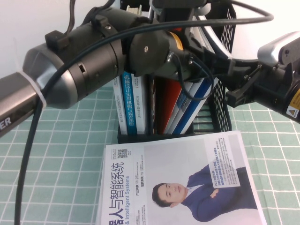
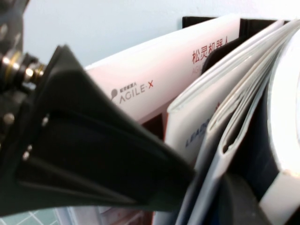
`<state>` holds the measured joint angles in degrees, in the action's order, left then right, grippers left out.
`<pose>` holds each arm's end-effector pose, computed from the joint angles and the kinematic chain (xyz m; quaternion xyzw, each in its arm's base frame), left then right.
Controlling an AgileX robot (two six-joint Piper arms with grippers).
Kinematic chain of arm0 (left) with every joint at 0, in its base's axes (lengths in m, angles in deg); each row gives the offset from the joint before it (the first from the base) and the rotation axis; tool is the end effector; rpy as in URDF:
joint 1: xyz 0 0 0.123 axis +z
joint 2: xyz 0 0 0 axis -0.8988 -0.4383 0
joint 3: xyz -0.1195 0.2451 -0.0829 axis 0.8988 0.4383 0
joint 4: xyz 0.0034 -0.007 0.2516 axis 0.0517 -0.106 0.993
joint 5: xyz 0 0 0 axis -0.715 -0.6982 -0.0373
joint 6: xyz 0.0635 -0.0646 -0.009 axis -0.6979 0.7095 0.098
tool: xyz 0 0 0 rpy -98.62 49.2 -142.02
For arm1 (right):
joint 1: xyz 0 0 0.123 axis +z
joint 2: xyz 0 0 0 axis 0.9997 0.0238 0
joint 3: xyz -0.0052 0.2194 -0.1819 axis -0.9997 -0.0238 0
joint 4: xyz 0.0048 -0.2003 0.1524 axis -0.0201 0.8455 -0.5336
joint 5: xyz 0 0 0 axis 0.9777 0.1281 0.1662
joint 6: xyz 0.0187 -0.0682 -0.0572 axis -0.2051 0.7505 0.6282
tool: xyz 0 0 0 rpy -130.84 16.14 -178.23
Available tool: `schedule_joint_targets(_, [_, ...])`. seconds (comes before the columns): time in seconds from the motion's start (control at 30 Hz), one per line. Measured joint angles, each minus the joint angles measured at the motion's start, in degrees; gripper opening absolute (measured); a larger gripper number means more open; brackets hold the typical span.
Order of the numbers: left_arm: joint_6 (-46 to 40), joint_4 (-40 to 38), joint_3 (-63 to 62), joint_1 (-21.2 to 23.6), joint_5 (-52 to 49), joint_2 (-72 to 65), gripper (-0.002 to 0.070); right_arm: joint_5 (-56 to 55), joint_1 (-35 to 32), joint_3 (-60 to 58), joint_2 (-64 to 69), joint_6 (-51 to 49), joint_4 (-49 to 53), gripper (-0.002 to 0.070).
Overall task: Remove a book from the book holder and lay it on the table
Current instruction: Pick up the right side book from the book shelf
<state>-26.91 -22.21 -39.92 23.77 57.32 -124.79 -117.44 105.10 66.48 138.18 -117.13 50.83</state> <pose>0.3145 -0.2703 0.3588 0.1710 0.8639 -0.2470 0.4043 0.3058 0.1332 0.2600 -0.2270 0.6795 0.2924 0.6335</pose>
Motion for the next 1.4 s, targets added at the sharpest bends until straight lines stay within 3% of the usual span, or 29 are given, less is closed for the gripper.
schedule_joint_targets(0.23, [5.88,6.94,0.00,0.00,-3.06,-0.03,-0.0003,0.07,0.00,0.00,0.00,0.25,-1.51,0.0173])
schedule_joint_targets(0.47, [-1.70,-2.57,0.00,-0.12,-7.64,-0.97,-0.0003,-1.82,0.00,0.00,0.45,1.33,-3.13,0.0167])
schedule_joint_targets(0.7, [-3.01,-4.84,-0.08,-0.12,-5.16,-4.18,-0.0003,-1.59,0.00,0.00,0.57,1.51,-2.78,0.0167])
schedule_joint_targets(0.9, [2.11,1.62,-0.35,-0.12,-3.06,-4.80,-0.0003,-0.67,-0.47,0.00,0.57,1.60,-2.78,0.0167])
schedule_joint_targets(1.1, [12.90,13.84,-0.35,-0.24,-3.72,-6.52,-0.0002,-1.59,0.14,0.00,0.57,1.15,-2.17,0.0160])
schedule_joint_targets(1.4, [17.83,17.58,-0.35,-0.46,-4.47,-6.40,-0.0002,-0.78,0.14,0.40,0.57,1.29,0.04,0.0160])
